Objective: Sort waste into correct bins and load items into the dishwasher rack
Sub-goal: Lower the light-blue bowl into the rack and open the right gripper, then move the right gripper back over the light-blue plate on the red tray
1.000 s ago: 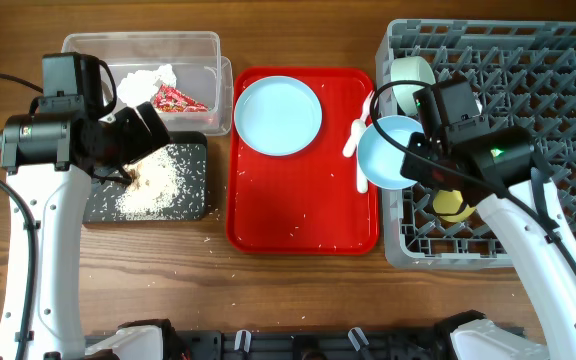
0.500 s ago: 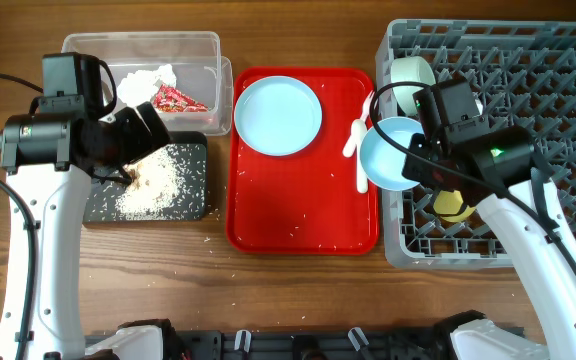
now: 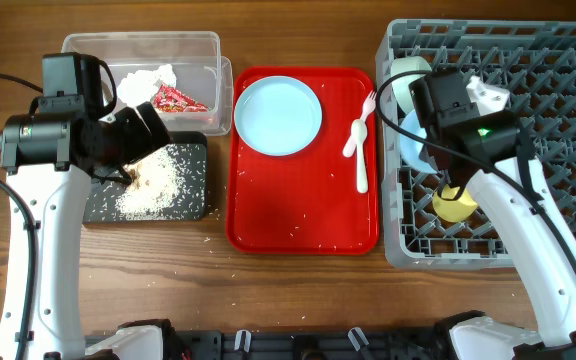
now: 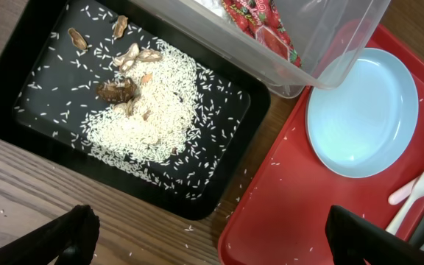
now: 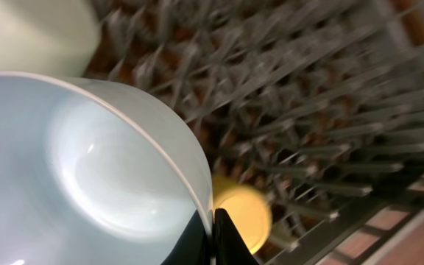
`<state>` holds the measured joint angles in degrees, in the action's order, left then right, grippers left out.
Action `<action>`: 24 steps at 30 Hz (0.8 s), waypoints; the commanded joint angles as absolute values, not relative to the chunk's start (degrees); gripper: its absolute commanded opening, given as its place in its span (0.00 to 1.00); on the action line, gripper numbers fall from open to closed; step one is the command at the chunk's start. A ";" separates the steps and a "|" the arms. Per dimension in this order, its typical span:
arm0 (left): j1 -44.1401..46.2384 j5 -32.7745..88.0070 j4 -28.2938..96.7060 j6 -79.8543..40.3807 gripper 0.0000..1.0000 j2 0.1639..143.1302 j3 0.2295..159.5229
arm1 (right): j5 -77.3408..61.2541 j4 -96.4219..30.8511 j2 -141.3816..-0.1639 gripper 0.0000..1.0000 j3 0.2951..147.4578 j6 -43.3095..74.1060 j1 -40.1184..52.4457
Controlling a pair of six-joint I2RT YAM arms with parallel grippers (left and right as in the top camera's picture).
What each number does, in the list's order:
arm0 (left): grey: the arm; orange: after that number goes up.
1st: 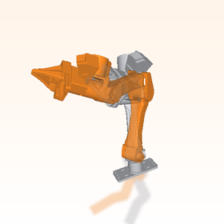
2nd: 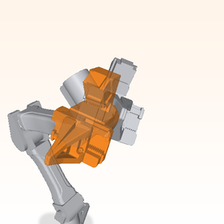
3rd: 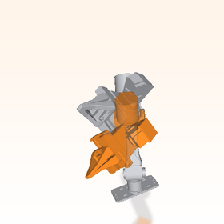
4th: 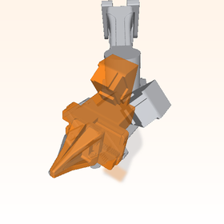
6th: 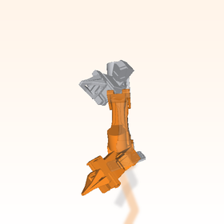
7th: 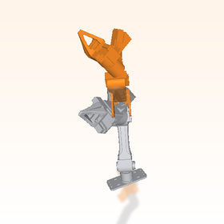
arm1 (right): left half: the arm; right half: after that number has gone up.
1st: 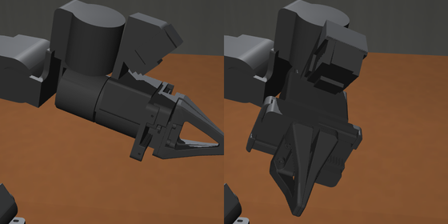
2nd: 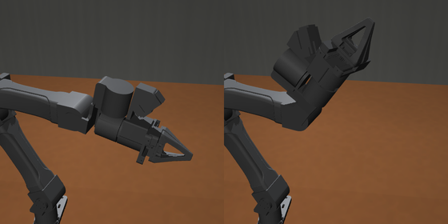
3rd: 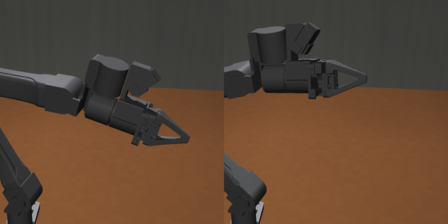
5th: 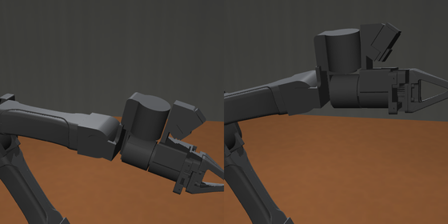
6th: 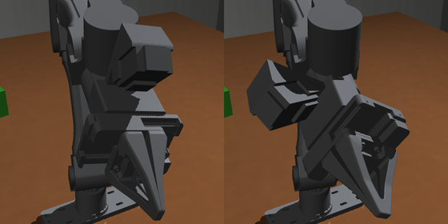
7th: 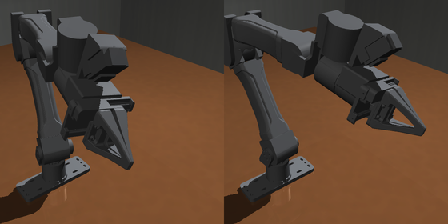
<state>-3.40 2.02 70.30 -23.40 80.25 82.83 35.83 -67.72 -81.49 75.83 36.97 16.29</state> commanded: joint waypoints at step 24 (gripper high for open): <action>-3.66 2.50 70.15 -22.74 1.00 80.07 83.09 | 78.70 -61.87 -103.35 0.04 76.38 10.48 24.05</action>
<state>-3.40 2.02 70.32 -23.38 80.25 82.85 71.50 -61.21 -101.97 76.34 11.25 24.18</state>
